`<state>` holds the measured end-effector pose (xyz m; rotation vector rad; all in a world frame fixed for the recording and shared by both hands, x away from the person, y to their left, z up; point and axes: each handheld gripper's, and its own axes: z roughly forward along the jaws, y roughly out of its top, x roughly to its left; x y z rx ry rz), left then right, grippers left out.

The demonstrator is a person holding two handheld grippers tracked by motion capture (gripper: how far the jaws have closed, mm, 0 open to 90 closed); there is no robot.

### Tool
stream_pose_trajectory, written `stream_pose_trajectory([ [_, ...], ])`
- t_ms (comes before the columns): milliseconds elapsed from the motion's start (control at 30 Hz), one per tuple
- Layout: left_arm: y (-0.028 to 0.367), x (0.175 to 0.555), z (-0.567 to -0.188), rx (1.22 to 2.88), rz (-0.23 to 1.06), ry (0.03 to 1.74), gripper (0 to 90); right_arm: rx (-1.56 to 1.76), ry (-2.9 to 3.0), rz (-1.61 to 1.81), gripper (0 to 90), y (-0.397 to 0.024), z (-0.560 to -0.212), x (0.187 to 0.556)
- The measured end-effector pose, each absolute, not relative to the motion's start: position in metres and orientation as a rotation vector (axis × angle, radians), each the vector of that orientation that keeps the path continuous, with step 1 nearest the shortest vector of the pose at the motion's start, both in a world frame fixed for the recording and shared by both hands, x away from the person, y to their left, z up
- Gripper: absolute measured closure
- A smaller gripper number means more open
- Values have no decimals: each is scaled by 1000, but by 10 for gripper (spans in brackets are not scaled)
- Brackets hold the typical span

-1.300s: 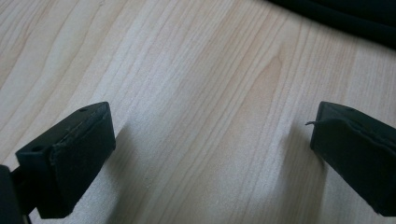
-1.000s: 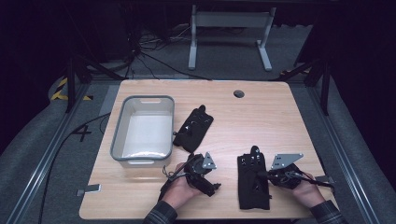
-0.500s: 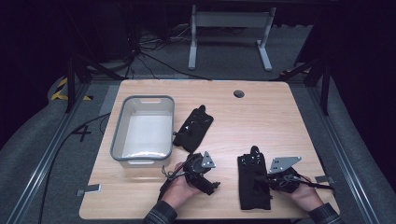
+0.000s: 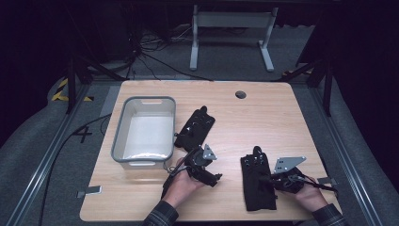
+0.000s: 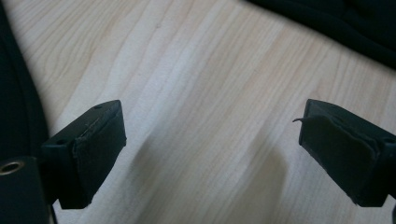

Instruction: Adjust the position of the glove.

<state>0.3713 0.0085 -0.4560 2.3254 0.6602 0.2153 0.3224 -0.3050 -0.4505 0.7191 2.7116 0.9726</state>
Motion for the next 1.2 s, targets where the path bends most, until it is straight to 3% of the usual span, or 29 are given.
stream_pose_trajectory([
  [167, 9, 382, -450, 2294, 241, 712, 171, 714, 2712, 973, 898, -305, -451, 322],
  [200, 10, 383, -449, 2289, 245, 729, 251, 713, 2714, 971, 898, -305, -451, 322],
  [533, 9, 412, -431, 2239, 276, 896, 735, 712, 2711, 975, 898, -305, -451, 322],
  [700, 8, 426, -431, 2217, 292, 982, 892, 710, 2715, 974, 897, -306, -451, 322],
  [1200, 11, 451, -438, 2227, 413, 1149, 894, 703, 2723, 980, 898, -306, -451, 324],
])
